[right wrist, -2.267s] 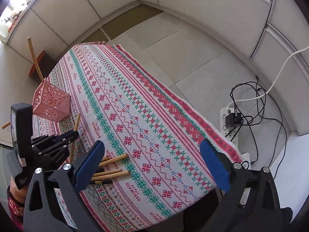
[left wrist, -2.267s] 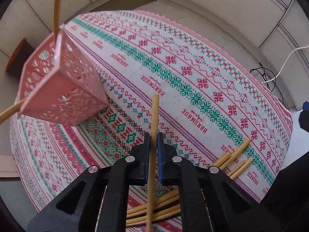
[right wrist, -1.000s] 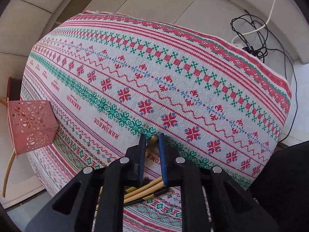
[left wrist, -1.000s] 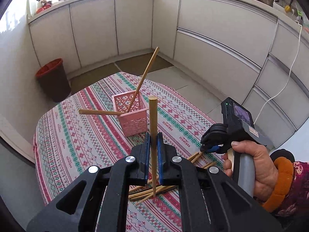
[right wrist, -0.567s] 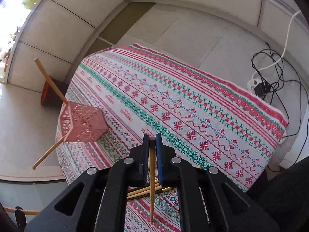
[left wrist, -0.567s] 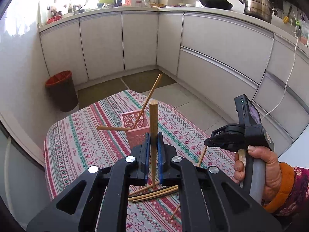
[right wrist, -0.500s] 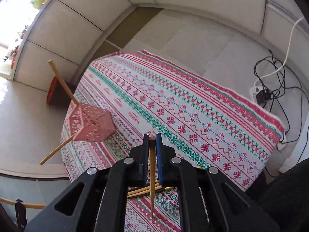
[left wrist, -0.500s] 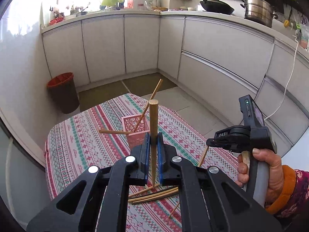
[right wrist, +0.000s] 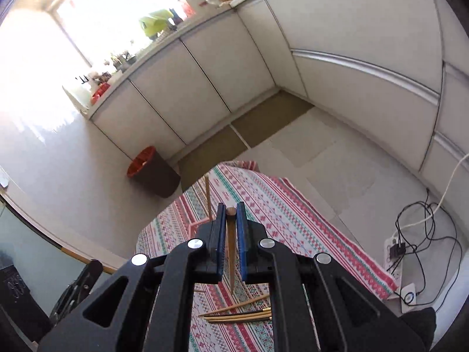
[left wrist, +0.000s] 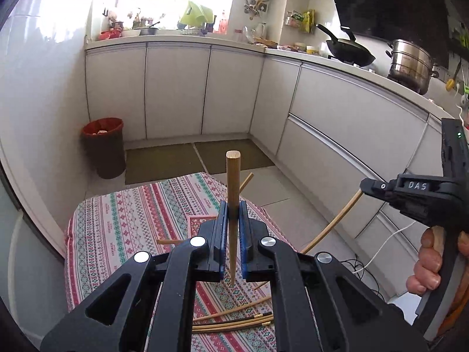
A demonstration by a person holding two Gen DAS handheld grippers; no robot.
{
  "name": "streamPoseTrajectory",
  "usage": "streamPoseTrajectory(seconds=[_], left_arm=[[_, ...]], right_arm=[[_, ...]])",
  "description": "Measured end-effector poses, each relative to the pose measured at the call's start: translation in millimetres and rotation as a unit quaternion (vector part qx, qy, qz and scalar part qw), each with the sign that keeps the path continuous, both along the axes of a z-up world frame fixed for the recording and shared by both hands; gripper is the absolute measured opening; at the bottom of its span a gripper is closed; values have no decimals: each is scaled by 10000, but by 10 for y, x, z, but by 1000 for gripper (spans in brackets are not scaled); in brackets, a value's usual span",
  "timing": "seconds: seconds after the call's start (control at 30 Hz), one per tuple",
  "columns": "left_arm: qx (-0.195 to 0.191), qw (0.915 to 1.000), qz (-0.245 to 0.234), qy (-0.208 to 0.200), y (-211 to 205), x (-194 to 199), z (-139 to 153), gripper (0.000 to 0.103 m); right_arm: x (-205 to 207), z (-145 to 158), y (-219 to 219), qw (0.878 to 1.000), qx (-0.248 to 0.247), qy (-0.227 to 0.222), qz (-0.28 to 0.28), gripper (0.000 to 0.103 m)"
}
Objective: Organize utensils
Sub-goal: 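Lift the chopstick with the left tool and drop it into the pink basket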
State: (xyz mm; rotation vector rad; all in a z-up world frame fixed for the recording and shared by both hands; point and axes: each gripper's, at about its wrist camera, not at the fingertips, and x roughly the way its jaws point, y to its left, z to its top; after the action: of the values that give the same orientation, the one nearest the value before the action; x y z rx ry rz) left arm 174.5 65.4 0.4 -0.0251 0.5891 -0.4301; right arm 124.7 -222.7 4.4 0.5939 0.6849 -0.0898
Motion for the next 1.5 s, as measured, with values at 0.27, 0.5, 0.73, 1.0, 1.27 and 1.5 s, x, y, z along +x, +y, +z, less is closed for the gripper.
streamPoseTrajectory(seconds=[0.27,0.5,0.73,1.0,1.27,1.5], left_arm=[[-116,9985,487,-222,-26,423,178,6],[-108,9962,843,-172,-17,897,-25,6],[109,9958,880,242,-54,1188,-503,18],[-479,9914,1219,35,310,1043,-246,27],[-600,9897,1296,47,425,1006,-200,31],[-422,9912,1241,178,402,1022,-267,37]], right_arm=[[230,634,34,9965,-337,-755,71,8],[621,638,253,9946,-489,-857,315,8],[971,262,467,9936,-670,-716,567,8],[1142,-68,601,9917,-922,-638,635,8],[1255,-237,760,9879,-1200,-725,663,8],[1271,-416,813,9885,-1171,-574,764,43]])
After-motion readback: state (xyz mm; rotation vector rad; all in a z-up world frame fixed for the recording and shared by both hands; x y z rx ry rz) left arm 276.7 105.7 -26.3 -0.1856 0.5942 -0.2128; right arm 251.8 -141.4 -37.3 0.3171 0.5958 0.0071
